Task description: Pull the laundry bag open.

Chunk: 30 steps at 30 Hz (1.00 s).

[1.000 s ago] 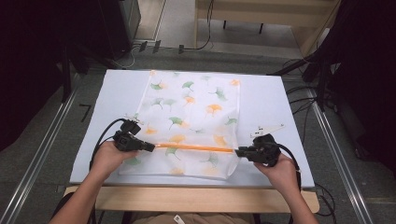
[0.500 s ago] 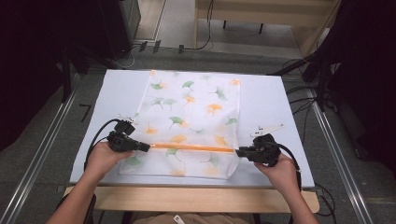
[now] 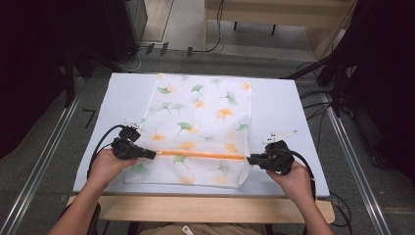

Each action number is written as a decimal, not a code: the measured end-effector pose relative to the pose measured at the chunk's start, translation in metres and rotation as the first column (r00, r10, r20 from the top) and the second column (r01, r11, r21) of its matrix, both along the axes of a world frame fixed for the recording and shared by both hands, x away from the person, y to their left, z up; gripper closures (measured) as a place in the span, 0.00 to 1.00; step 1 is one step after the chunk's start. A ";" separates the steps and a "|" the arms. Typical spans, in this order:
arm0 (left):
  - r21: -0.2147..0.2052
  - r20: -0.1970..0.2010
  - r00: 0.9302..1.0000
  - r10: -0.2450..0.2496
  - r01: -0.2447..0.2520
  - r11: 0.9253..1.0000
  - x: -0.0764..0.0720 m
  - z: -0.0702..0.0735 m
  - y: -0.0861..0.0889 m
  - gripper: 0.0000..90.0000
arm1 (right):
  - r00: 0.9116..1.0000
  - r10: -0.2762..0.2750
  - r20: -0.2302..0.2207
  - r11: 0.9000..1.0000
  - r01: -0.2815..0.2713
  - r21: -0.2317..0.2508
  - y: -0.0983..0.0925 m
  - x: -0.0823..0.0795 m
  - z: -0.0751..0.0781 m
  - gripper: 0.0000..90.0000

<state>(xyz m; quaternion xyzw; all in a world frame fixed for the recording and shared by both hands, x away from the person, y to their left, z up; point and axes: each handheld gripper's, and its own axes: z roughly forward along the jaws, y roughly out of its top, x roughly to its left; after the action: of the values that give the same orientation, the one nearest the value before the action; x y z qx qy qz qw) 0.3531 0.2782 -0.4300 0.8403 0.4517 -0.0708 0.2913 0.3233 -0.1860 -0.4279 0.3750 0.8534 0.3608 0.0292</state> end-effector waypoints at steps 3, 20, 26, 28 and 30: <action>-0.004 -0.001 1.000 0.007 -0.007 1.000 0.000 0.000 0.002 1.00 | 1.000 0.000 -0.002 1.000 0.000 0.001 0.000 0.000 0.000 0.94; 0.012 0.001 0.997 0.075 -0.075 0.997 -0.006 0.000 0.031 1.00 | 1.000 -0.002 -0.007 1.000 0.002 -0.004 0.001 0.000 -0.001 0.94; 0.011 -0.008 0.997 0.076 -0.076 0.997 -0.006 -0.001 0.029 1.00 | 1.000 -0.001 -0.008 1.000 0.001 -0.005 0.001 0.001 -0.001 0.94; 0.011 -0.007 0.997 0.077 -0.077 0.997 -0.006 -0.001 0.028 1.00 | 1.000 -0.001 -0.007 1.000 0.001 -0.006 0.001 0.001 -0.002 0.94; 0.014 -0.004 0.997 0.075 -0.075 0.997 -0.006 -0.001 0.028 1.00 | 1.000 -0.003 -0.008 1.000 0.003 -0.007 0.001 0.001 -0.002 0.93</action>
<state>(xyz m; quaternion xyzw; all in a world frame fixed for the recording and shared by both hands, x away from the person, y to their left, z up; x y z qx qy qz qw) 0.3468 0.3063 -0.4310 0.8247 0.4840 -0.0587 0.2867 0.3240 -0.1852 -0.4294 0.3775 0.8543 0.3563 0.0276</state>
